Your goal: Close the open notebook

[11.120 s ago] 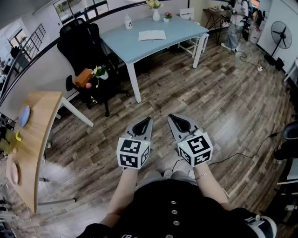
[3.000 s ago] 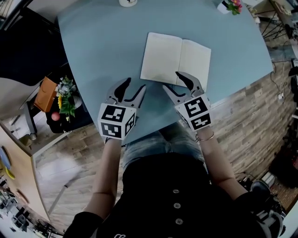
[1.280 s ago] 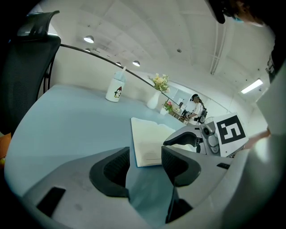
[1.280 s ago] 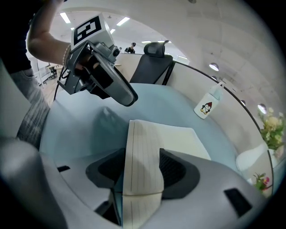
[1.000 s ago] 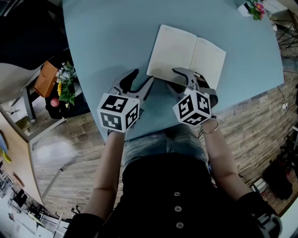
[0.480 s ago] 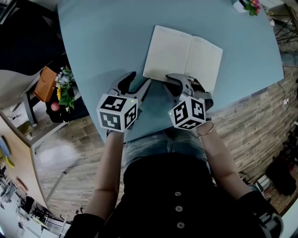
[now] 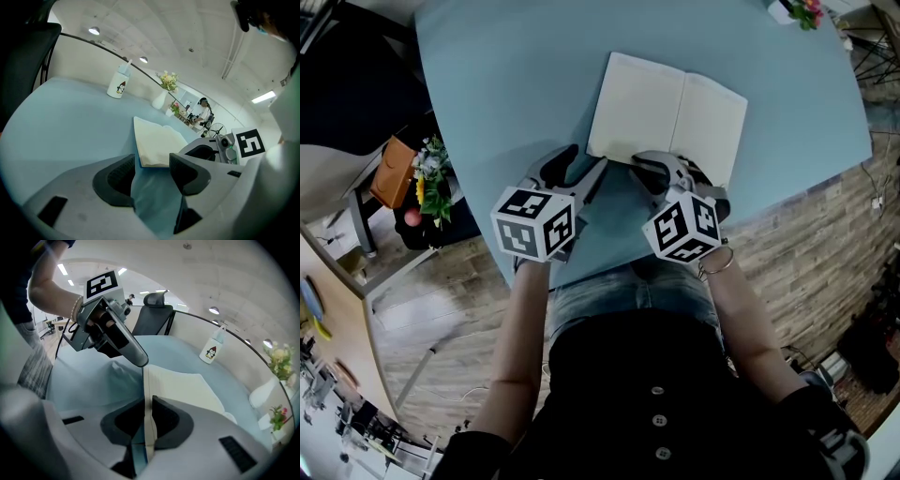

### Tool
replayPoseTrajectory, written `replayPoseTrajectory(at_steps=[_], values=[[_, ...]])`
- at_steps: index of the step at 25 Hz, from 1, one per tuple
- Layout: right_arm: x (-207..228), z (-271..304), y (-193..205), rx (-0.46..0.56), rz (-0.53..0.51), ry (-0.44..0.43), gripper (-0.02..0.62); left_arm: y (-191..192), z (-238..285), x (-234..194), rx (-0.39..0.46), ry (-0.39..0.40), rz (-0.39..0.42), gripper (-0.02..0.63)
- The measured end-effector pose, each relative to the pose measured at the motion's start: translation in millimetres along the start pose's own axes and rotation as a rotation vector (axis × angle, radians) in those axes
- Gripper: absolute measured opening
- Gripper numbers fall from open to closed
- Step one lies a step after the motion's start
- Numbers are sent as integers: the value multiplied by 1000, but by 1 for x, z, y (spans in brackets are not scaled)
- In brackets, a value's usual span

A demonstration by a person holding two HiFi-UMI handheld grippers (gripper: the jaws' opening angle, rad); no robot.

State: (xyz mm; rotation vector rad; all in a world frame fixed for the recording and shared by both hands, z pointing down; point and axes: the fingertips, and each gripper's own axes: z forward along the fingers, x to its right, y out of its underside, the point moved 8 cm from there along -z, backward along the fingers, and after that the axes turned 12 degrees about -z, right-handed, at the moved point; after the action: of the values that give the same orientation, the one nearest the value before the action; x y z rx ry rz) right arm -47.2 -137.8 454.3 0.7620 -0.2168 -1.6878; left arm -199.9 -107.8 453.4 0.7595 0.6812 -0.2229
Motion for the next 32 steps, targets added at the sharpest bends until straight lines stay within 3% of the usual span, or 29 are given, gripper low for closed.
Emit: replayPoseTrajectory(at_steps=[5, 14, 21, 32], values=[[2, -4, -2, 45, 60, 30, 46, -4, 2, 3, 18, -3, -26, 224], [2, -9, -7, 65, 71, 83, 41, -15, 11, 2, 34, 28, -143, 224], [1, -10, -10, 59, 72, 113, 40, -19, 13, -2, 35, 96, -228, 222], [-5, -9, -12, 26, 88, 186, 40, -23, 17, -5, 3, 143, -225, 115]])
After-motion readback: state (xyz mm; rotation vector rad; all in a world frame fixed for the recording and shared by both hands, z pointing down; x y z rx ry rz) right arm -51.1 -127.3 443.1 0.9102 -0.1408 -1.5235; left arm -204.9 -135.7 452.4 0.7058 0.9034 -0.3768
